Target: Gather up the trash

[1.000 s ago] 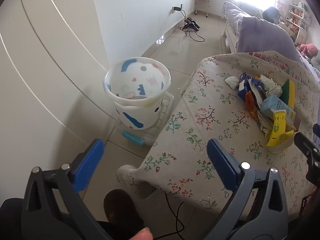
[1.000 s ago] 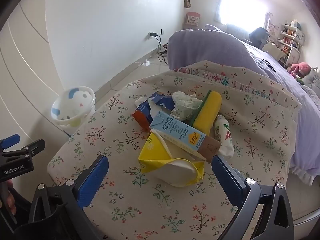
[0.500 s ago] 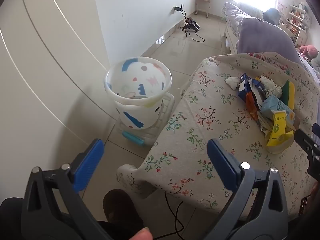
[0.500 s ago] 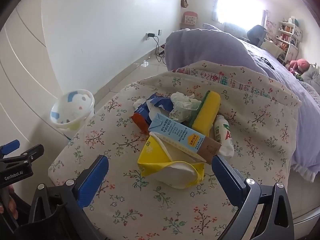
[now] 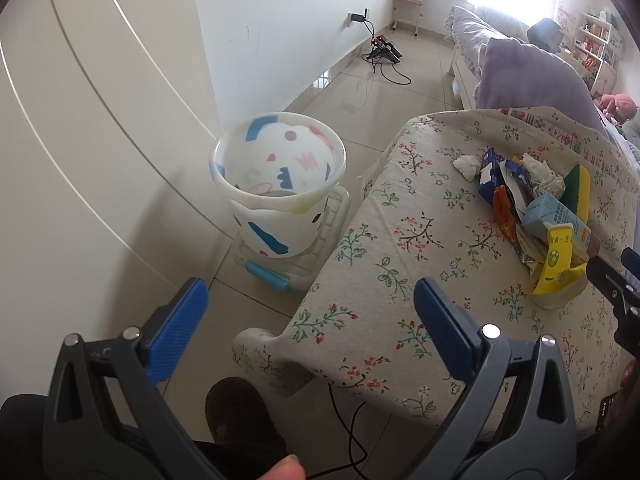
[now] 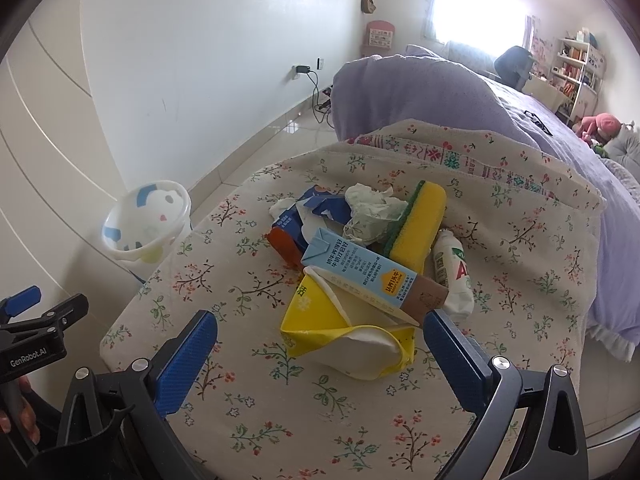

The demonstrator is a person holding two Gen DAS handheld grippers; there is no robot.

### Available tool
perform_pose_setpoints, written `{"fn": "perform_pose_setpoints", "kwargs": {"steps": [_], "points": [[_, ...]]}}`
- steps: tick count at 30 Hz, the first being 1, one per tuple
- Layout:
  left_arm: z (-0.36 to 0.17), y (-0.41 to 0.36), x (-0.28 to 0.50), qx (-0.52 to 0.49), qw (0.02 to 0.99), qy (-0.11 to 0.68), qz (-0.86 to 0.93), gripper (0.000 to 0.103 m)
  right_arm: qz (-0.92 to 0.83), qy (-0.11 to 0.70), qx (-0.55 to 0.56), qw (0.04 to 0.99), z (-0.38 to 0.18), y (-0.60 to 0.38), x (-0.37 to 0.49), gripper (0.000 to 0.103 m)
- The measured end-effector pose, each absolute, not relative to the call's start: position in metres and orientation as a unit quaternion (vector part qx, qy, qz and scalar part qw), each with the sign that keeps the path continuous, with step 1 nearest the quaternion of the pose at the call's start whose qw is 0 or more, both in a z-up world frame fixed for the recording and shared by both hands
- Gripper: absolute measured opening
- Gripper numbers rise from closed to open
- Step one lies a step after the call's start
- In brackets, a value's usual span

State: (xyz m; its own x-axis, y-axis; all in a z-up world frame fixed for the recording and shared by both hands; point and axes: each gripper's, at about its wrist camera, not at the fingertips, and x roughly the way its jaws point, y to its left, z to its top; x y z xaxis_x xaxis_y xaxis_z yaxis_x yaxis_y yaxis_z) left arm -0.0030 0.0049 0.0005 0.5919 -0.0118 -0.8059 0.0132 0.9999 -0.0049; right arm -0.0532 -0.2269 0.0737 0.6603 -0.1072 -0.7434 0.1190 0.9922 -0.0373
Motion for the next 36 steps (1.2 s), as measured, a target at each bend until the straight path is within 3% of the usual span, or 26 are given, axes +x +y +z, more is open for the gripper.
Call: {"fn": "perform_pose_setpoints", "kwargs": {"steps": [36], "points": [[-0.0018, 0.0094, -0.0027, 0.0, 0.894, 0.448, -0.003, 0.102, -0.056, 0.41, 0.012, 0.91, 0.0719, -0.2241, -0.0492, 0.103]]}}
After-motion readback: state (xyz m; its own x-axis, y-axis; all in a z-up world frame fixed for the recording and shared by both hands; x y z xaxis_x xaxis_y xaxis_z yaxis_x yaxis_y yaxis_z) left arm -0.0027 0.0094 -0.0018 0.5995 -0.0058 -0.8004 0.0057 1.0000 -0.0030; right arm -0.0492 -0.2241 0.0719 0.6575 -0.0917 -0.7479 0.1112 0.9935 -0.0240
